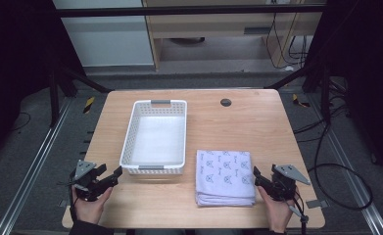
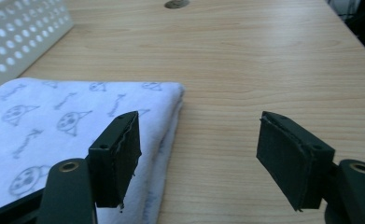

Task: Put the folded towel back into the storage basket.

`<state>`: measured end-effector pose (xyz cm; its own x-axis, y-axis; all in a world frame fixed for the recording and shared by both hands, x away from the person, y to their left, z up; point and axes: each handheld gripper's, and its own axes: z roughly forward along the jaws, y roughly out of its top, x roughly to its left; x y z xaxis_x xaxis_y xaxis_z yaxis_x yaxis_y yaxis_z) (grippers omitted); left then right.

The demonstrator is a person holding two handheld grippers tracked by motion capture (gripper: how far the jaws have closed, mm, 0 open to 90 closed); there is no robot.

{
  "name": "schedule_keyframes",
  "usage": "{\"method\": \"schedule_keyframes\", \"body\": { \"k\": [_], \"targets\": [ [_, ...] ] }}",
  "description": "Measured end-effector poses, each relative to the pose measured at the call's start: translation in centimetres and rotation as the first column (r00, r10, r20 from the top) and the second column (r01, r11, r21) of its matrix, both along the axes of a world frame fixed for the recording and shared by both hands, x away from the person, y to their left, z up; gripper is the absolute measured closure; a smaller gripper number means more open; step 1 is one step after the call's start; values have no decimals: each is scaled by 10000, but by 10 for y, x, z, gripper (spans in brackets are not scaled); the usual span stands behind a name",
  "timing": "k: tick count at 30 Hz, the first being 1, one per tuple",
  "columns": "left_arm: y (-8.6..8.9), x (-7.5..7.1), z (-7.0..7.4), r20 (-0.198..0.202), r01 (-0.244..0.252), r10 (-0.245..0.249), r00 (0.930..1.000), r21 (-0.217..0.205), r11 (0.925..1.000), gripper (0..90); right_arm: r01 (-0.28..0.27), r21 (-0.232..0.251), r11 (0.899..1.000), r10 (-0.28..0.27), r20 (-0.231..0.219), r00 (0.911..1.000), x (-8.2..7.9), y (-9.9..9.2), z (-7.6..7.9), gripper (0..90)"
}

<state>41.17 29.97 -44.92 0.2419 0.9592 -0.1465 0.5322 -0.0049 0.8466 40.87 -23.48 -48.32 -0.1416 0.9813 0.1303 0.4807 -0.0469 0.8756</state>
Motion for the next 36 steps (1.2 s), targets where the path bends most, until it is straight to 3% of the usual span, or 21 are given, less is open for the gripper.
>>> {"method": "schedule_keyframes", "body": {
  "k": [8,23,29,36],
  "targets": [
    [-11,-5,6,271,238,-234,9994,-125,9996,348,-530,208,9984,531,-56,9986,-3,0,-6,294],
    [-26,-6,14,557,625,-629,9965,82,9980,337,-641,247,9976,635,270,9976,-2,-1,-2,280],
    [-34,-4,24,871,767,-779,9932,165,9969,328,-547,187,9983,536,579,9969,-1,-3,7,284],
    [-49,3,41,1165,1051,-1075,9874,264,9941,320,-730,80,9973,725,505,9961,2,0,12,279]
  ]
}}
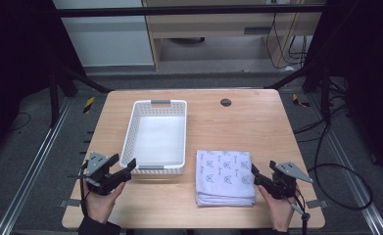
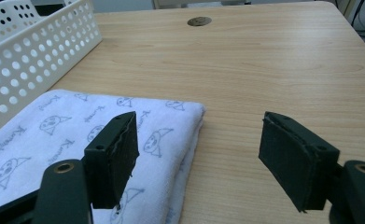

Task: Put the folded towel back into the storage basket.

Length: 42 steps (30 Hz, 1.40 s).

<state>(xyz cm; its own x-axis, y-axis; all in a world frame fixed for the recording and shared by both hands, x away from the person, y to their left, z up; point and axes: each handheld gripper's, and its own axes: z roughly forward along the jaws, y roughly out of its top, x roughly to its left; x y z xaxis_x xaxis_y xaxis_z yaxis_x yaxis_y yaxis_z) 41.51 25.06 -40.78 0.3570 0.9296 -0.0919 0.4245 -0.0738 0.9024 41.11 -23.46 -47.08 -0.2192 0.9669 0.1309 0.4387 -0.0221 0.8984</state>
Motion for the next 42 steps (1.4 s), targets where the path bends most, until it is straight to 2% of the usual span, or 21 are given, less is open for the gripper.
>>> {"method": "schedule_keyframes", "body": {
  "k": [2,6,7,16,20,33,37,42],
  "targets": [
    [-6,3,6,98,123,-124,9999,88,9999,317,3,8,10000,-3,-6,10000,1,1,1,275],
    [-19,7,16,259,357,-357,9990,-24,9994,318,-16,37,10000,16,-28,10000,3,1,2,274],
    [-25,9,20,357,444,-447,9984,71,9990,318,12,5,10000,-12,-5,10000,4,0,2,275],
    [-49,14,28,414,902,-903,9950,59,9959,321,15,-21,10000,-15,43,10000,11,-1,9,283],
    [-61,17,33,555,1075,-1085,9925,193,9940,329,-127,-147,9998,128,54,9999,17,3,13,284],
    [-99,18,40,555,1678,-1690,9840,271,9855,338,-438,-121,9990,439,35,9990,24,11,21,284],
    [-112,19,38,489,1835,-1849,9815,331,9825,338,-438,-106,9990,438,81,9990,25,10,24,284],
    [-119,17,35,482,1898,-1921,9802,484,9806,338,-485,-81,9988,486,91,9988,27,8,28,299]
  ]
}}
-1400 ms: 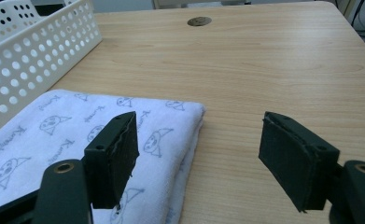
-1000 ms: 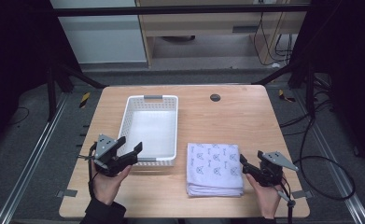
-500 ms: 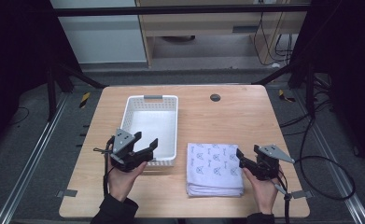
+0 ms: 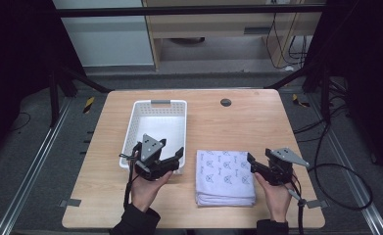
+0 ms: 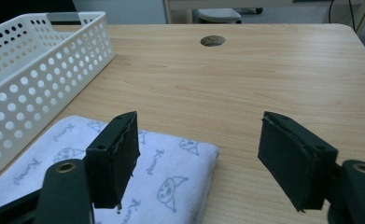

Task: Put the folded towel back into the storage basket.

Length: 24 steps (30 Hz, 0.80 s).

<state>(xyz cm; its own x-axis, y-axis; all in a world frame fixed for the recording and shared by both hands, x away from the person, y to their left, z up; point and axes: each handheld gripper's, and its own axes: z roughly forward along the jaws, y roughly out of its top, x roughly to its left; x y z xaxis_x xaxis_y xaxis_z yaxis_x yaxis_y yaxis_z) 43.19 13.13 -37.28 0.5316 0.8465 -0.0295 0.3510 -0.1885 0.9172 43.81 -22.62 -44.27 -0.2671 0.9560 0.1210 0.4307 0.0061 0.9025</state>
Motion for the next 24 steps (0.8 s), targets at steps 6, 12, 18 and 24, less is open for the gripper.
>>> {"method": "schedule_keyframes", "body": {
  "k": [6,12,18,24],
  "targets": [
    [-7,-11,-7,47,33,-33,10000,-69,10000,354,-117,22,9999,117,-37,9999,4,0,1,312],
    [-14,-22,-16,-80,110,-111,9999,-63,9999,370,-240,-5,9997,240,-257,9994,9,2,-2,320],
    [-21,-26,-27,-335,237,-236,9992,12,9997,377,-290,-20,9996,289,-376,9989,11,3,-2,327],
    [-25,-30,-45,-726,326,-322,9968,45,9995,387,-318,-103,9994,314,-444,9985,13,2,-5,331]
  ]
}}
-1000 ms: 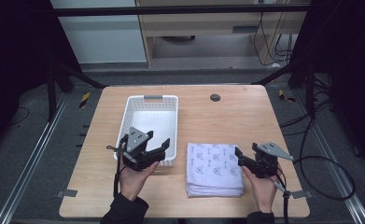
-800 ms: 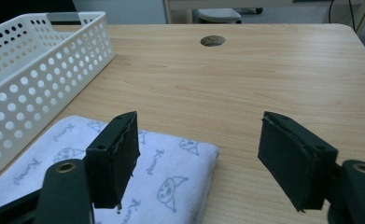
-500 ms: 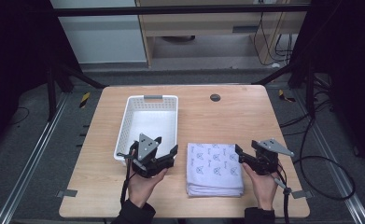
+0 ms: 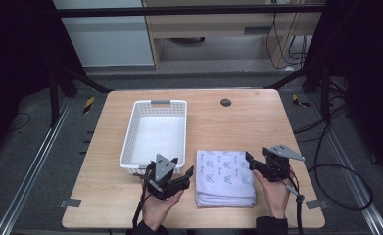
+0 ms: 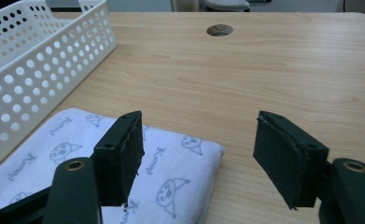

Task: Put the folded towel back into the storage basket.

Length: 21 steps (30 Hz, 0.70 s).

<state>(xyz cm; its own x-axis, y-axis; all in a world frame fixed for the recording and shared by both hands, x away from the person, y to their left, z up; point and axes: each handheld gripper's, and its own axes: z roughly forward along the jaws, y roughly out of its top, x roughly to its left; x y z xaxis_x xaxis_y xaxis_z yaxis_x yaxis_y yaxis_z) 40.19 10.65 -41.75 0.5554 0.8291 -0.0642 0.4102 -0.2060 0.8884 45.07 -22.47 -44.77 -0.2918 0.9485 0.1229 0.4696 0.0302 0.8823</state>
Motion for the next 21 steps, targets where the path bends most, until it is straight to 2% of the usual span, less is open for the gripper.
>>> {"method": "schedule_keyframes", "body": {
  "k": [11,14,21],
  "targets": [
    [-8,-6,-23,-523,193,-187,9985,94,9998,400,-117,-110,9999,115,-255,9996,2,2,-8,331],
    [-10,-8,-35,-843,298,-289,9960,91,9995,402,-147,-132,9998,142,-337,9993,3,2,-10,337],
    [-18,-7,-47,-1241,292,-255,9919,274,9992,408,-197,-266,9995,182,-531,9984,7,2,-15,354]
  ]
}}
